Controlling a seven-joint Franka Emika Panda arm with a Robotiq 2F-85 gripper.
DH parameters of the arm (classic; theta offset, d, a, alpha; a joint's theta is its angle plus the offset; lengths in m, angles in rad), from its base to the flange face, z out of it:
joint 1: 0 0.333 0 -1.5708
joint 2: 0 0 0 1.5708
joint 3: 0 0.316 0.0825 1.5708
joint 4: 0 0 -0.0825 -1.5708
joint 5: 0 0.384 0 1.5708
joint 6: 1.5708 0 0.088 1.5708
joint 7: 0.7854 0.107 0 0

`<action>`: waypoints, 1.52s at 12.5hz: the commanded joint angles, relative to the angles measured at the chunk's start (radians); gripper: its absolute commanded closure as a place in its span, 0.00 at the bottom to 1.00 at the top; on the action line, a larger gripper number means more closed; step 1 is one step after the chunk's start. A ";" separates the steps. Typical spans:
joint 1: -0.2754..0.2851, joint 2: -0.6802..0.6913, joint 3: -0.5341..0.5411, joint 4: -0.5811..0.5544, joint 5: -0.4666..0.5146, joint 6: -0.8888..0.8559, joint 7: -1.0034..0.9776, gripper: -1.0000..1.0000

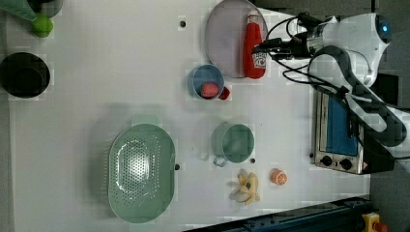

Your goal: Pick ketchup from plate and place it on table.

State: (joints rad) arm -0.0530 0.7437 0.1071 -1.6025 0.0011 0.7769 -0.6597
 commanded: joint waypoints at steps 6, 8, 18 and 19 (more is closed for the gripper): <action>0.015 0.097 -0.002 0.049 -0.032 0.130 -0.048 0.04; 0.015 0.096 -0.003 0.051 -0.032 0.129 -0.048 0.29; -0.020 -0.161 -0.001 0.038 0.025 -0.061 0.007 0.42; -0.029 -0.212 -0.002 0.034 0.025 -0.140 0.007 0.42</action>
State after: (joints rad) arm -0.0554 0.6606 0.0903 -1.6006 -0.0060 0.6484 -0.6699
